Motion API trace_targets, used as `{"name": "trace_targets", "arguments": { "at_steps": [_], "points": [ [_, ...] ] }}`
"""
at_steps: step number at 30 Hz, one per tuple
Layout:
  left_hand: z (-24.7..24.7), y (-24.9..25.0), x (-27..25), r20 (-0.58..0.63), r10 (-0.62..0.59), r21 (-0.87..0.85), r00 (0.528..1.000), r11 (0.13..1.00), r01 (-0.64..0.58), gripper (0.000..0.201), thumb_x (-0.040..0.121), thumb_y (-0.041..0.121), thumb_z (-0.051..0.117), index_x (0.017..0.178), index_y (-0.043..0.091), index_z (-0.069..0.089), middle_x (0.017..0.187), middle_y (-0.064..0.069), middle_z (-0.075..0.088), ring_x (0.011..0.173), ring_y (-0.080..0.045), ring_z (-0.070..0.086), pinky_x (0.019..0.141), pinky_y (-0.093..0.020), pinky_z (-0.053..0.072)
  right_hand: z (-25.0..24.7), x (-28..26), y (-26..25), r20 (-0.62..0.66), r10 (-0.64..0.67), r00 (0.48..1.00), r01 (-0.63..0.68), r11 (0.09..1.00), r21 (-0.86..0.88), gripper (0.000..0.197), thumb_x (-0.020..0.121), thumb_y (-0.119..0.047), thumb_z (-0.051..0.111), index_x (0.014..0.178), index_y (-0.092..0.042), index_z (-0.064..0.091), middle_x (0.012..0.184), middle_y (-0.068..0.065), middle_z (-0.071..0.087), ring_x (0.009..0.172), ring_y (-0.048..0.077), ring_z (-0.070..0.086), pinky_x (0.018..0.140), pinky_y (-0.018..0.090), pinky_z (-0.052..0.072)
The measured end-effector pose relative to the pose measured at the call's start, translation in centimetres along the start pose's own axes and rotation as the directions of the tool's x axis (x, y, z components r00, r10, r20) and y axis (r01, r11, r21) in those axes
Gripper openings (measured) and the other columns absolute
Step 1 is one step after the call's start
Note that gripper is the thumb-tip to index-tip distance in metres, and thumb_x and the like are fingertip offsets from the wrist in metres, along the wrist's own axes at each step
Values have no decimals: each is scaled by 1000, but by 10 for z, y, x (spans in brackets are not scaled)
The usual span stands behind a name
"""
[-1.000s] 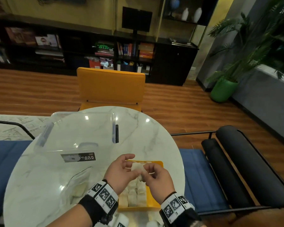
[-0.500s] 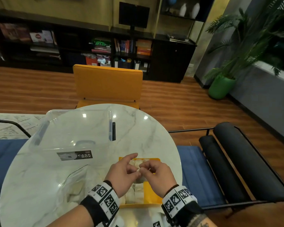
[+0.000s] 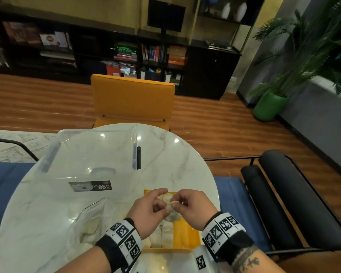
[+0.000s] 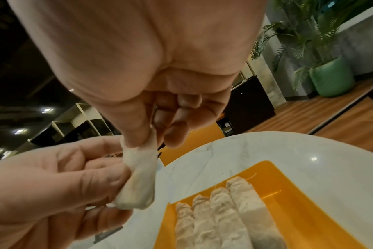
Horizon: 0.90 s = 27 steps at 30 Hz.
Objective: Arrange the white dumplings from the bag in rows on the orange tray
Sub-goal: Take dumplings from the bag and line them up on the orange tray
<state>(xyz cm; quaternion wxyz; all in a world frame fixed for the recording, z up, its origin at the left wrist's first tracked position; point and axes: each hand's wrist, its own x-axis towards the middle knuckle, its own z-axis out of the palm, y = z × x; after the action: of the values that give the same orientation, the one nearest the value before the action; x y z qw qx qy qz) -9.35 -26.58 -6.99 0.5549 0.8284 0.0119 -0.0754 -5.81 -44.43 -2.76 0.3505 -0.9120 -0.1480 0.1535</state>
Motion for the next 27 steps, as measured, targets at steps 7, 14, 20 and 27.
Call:
{"name": "trace_targets", "arguments": {
  "at_steps": [7,14,20,27],
  "points": [
    [-15,-42,11,-84,-102,294,991,948,123,34,92,25,60,125,29,57,128,11,53,101,-4,57,94,-19,45,-11,23,31,-15,180,984,-178,951,-253,2,89,-32,65,89,-31,66,87,-10,67,81,10,63,75,27,54],
    [-18,-62,16,-15,-280,413,960,873,261,63,89,20,59,146,30,34,144,1,41,127,-14,48,106,-23,38,19,38,56,349,329,878,-88,826,-557,16,84,-26,74,100,-23,71,104,-1,68,95,20,65,86,32,55],
    [-18,-65,17,11,-323,397,946,870,292,61,91,21,56,146,33,33,132,0,59,119,-15,57,99,-23,43,36,59,70,305,362,881,-121,795,-594,7,87,-25,71,93,-26,68,93,-4,64,92,20,64,85,31,53],
    [-18,-68,15,-4,-339,371,941,873,316,61,90,24,57,144,38,33,125,4,62,113,-14,59,97,-23,45,42,75,79,205,383,901,-180,758,-626,10,88,-28,65,96,-28,71,102,-2,67,93,21,65,85,32,55]
  ]
}}
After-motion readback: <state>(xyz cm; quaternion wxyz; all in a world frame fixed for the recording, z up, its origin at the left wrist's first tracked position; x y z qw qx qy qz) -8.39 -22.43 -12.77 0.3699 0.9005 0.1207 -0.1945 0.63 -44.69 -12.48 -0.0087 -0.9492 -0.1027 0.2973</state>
